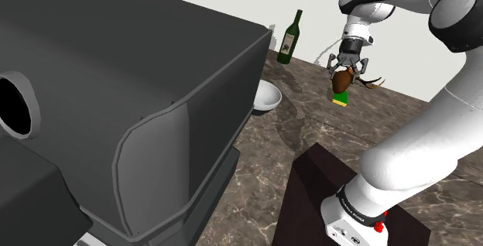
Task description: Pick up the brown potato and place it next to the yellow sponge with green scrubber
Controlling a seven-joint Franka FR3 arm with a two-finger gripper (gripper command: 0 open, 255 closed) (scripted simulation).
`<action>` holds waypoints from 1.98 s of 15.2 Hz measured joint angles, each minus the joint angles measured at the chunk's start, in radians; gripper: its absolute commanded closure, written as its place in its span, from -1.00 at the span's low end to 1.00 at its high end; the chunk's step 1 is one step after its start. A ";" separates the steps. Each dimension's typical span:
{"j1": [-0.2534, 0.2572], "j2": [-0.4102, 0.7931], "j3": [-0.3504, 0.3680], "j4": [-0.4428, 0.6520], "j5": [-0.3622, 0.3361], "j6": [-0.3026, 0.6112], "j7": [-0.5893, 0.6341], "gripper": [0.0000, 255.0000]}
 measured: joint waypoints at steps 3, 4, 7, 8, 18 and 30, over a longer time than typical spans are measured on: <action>-0.029 0.091 -0.024 0.098 -0.001 -0.015 -0.060 1.00; -0.031 0.104 -0.026 0.103 0.001 -0.008 -0.066 1.00; -0.034 0.120 -0.027 0.085 0.003 0.024 -0.074 1.00; -0.035 0.126 -0.027 0.078 0.004 0.036 -0.076 1.00; -0.037 0.164 -0.025 -0.010 0.015 0.160 -0.089 1.00; -0.041 0.224 -0.021 -0.075 0.034 0.284 -0.106 1.00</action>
